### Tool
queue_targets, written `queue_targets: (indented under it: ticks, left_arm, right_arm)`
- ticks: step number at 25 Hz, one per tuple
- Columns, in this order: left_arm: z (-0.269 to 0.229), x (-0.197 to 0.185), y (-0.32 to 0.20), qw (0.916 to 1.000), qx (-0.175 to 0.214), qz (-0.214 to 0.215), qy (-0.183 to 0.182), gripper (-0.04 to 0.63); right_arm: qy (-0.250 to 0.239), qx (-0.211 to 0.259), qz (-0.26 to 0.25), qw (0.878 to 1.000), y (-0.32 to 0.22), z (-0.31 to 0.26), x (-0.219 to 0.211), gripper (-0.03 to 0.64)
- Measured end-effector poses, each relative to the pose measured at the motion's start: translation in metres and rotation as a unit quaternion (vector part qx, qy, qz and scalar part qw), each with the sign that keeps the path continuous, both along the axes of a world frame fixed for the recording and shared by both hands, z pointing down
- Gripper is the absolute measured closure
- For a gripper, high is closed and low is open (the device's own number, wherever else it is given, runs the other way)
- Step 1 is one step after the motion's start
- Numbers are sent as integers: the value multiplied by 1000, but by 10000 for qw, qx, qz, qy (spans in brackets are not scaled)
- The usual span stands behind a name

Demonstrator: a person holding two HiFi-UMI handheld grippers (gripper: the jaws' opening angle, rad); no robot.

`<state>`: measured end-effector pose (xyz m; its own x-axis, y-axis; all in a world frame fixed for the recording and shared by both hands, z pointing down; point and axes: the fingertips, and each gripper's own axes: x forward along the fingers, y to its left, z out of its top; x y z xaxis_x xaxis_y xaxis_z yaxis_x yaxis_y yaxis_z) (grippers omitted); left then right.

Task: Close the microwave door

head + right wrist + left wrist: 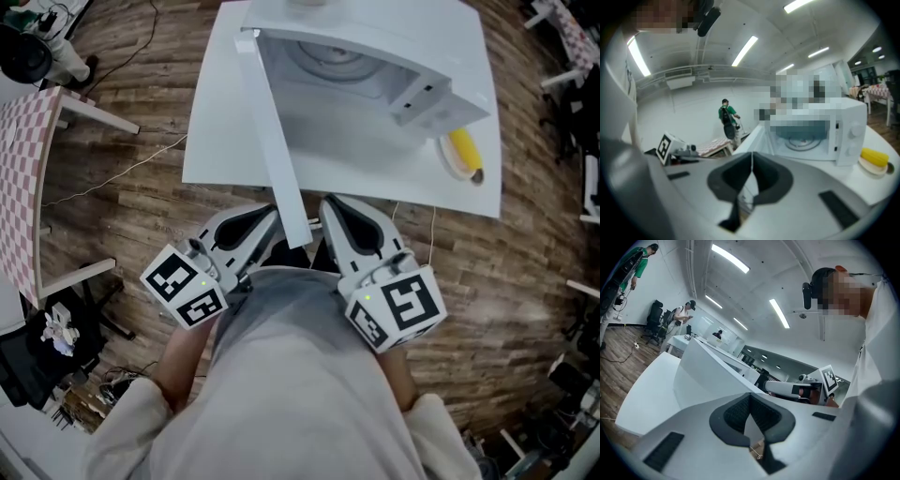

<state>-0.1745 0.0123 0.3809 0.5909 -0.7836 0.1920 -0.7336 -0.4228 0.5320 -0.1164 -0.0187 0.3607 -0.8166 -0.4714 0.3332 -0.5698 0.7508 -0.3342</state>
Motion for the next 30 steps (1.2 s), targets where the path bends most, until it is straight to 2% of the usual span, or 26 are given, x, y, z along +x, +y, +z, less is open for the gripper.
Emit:
queue_targets:
  ticks: [12,30]
  left_arm:
    - [-4,26,-10,9996,53,241,127,577]
    - [-4,54,-25,9988,50,461,131,577]
  right_arm:
    - [138,65,216,9997,-1,5,22,594]
    - [52,11,428,9991,-10,6,50,593]
